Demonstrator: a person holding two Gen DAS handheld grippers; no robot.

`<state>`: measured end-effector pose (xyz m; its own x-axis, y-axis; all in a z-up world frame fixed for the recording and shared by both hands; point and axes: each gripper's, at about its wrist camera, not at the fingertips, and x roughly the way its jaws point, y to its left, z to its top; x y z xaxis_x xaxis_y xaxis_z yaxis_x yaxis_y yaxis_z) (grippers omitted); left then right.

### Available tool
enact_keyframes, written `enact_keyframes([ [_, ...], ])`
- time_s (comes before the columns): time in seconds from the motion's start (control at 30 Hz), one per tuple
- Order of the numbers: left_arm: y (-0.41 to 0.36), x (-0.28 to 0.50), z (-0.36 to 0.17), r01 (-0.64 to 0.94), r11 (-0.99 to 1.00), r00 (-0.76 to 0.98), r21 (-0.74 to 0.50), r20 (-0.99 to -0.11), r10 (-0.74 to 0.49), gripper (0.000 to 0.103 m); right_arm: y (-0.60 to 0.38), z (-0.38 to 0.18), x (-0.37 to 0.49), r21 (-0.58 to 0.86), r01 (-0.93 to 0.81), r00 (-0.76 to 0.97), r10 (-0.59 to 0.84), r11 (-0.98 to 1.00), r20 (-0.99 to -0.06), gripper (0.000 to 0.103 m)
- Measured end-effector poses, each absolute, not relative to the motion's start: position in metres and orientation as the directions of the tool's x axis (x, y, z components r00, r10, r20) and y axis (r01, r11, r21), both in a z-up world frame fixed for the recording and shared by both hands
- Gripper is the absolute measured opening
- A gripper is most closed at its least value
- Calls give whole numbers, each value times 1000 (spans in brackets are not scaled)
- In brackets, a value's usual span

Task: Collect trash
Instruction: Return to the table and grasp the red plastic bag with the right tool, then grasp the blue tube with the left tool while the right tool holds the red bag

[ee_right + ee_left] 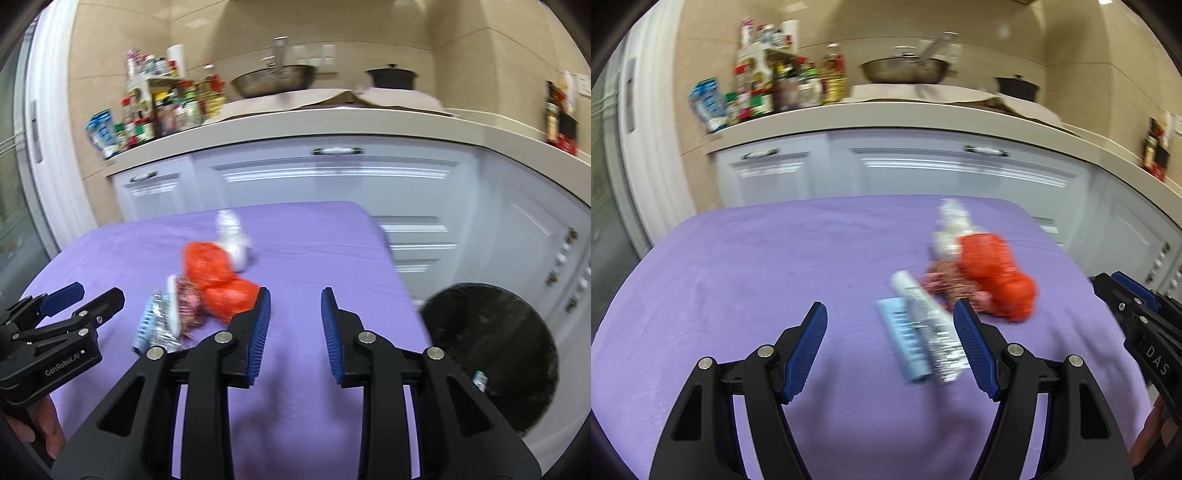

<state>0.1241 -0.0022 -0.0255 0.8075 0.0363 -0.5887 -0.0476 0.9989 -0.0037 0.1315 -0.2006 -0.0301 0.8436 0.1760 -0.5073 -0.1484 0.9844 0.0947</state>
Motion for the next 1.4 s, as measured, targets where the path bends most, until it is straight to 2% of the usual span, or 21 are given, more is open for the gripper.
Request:
enact_keyframes([
  [0.03, 5, 123, -26, -61, 998, 806, -8, -590, 44, 69, -193, -30, 134, 92, -159, 841, 184, 983, -508, 43],
  [0.1, 18, 122, -27, -84, 996, 804, -17, -592, 58, 69, -177, -28, 139, 82, -178, 841, 195, 981, -505, 50],
  [0.23, 38, 120, -28, -120, 992, 800, -29, -594, 79, 69, -151, -26, 152, 57, -208, 834, 207, 977, -512, 55],
  [0.6, 64, 120, -35, -154, 987, 789, -52, -607, 91, 70, -121, -38, 189, 22, -212, 805, 187, 977, -563, 57],
  [0.67, 63, 121, -36, -151, 987, 788, -55, -610, 86, 70, -121, -43, 193, 23, -209, 796, 183, 978, -576, 49],
  [0.73, 62, 121, -37, -144, 988, 786, -62, -614, 76, 71, -122, -48, 196, 35, -215, 781, 194, 976, -594, 26],
  [0.83, 57, 121, -38, -129, 989, 786, -67, -615, 61, 71, -126, -46, 195, 44, -211, 785, 196, 976, -587, 17],
  [0.93, 48, 120, -37, -110, 992, 788, -69, -614, 45, 72, -132, -40, 188, 45, -198, 803, 189, 979, -565, 14],
  [1.4, 5, 128, -50, -35, 998, 754, -50, -657, -6, 72, -199, -25, 147, 79, -100, 844, 127, 992, -522, 14],
])
